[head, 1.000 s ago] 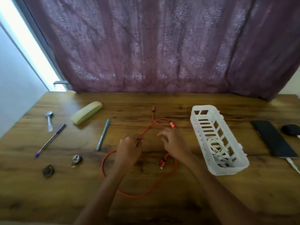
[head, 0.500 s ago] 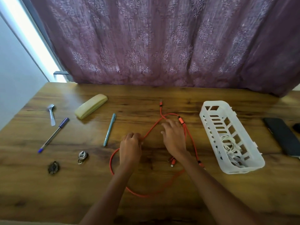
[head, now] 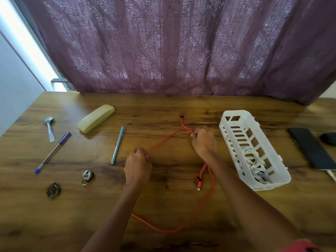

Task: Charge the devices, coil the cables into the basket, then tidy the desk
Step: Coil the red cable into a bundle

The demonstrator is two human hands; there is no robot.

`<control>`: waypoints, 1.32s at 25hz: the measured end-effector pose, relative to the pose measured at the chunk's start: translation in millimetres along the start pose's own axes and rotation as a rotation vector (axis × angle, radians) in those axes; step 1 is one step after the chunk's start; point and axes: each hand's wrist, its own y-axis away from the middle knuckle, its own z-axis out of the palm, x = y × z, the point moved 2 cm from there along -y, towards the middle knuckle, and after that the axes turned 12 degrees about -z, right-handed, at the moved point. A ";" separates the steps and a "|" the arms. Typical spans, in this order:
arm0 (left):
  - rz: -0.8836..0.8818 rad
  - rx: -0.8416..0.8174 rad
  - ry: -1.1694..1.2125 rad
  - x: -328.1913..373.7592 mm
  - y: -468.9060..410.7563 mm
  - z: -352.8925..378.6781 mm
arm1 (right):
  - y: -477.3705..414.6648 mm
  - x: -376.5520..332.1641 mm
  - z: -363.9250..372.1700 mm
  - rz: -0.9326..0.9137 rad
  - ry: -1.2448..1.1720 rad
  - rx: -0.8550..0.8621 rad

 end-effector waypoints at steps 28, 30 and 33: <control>0.027 -0.465 0.728 142.6 41.6 -29.7 | 92.2 -39.3 -96.1 -0.372 -0.493 0.268; 0.042 -0.490 0.780 144.5 46.3 -37.2 | 91.1 -28.5 -114.4 -0.351 -0.468 0.498; 0.056 -0.539 0.793 147.7 59.8 -44.4 | 84.6 -18.3 -131.8 -0.107 -0.711 0.493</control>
